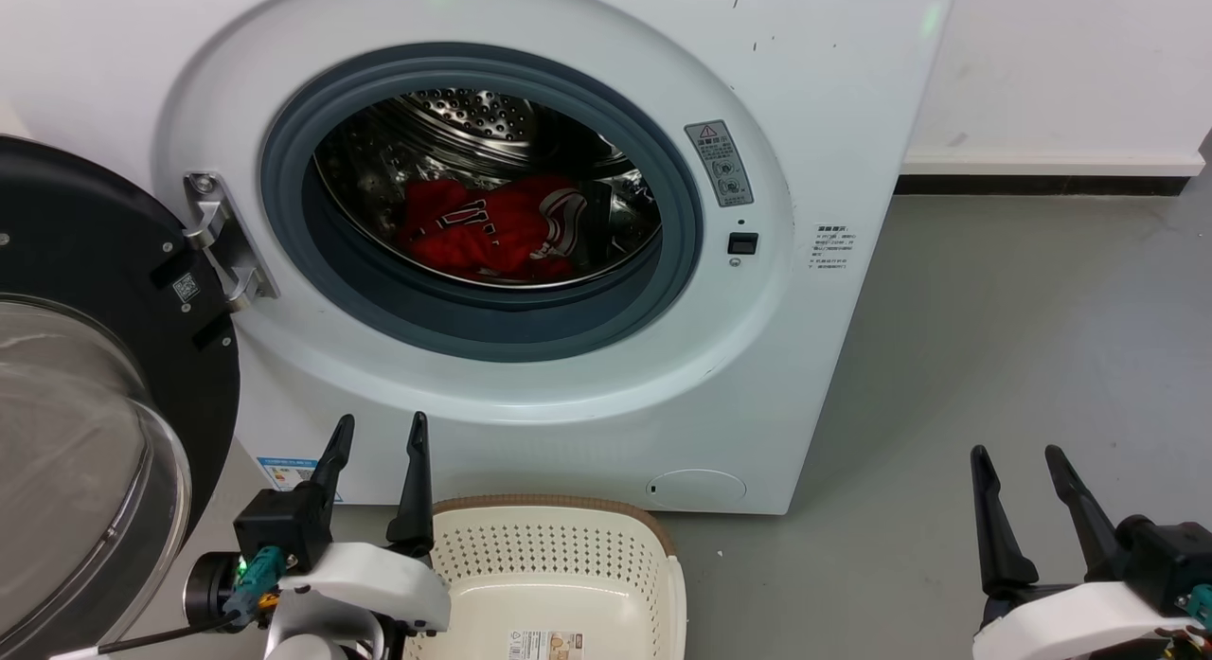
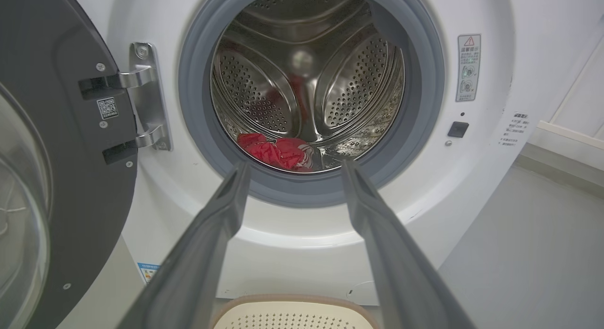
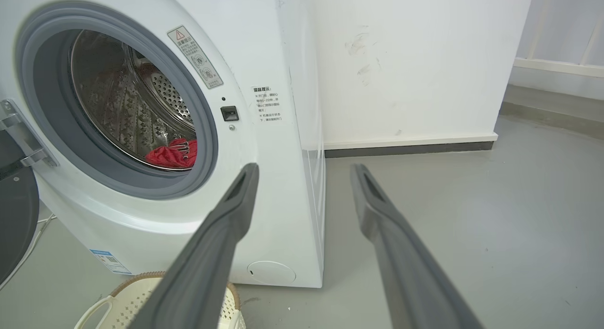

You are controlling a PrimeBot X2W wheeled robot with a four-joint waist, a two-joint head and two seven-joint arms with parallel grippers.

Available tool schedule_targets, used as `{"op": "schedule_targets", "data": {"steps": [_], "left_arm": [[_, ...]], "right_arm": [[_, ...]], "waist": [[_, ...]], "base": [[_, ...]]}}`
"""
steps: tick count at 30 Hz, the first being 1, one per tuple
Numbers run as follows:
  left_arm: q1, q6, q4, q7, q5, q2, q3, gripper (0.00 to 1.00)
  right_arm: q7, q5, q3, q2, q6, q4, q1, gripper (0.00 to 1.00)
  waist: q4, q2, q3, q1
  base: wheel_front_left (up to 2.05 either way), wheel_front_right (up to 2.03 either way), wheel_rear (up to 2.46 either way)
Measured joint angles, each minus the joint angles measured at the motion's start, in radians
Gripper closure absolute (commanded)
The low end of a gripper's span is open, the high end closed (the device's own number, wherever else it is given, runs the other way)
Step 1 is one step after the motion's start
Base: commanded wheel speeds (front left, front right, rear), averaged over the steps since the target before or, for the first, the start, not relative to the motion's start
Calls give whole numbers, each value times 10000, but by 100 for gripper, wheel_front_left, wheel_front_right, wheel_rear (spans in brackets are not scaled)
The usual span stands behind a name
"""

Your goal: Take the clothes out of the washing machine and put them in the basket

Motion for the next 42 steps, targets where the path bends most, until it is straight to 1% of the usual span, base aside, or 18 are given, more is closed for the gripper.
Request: {"op": "schedule_targets", "data": {"steps": [14,29,42], "left_arm": [[-98,205,109,-274,1045,46,-46,0],[-202,293,382,-514,1923,54,46,0],[-235,245,577,-543,1875,15,144,0]], "right_arm": [[-35,-1068,-65,12,0,-190,147,0],[-121,-1910,-159,21,0,-330,193,0],[-157,-1829,-230,25,0,-316,196,0]], "waist": [[-9,0,27,0],[-73,0,90,0],[-117,0,116,0]], "base": [[0,0,0],[0,0,0],[0,0,0]]}}
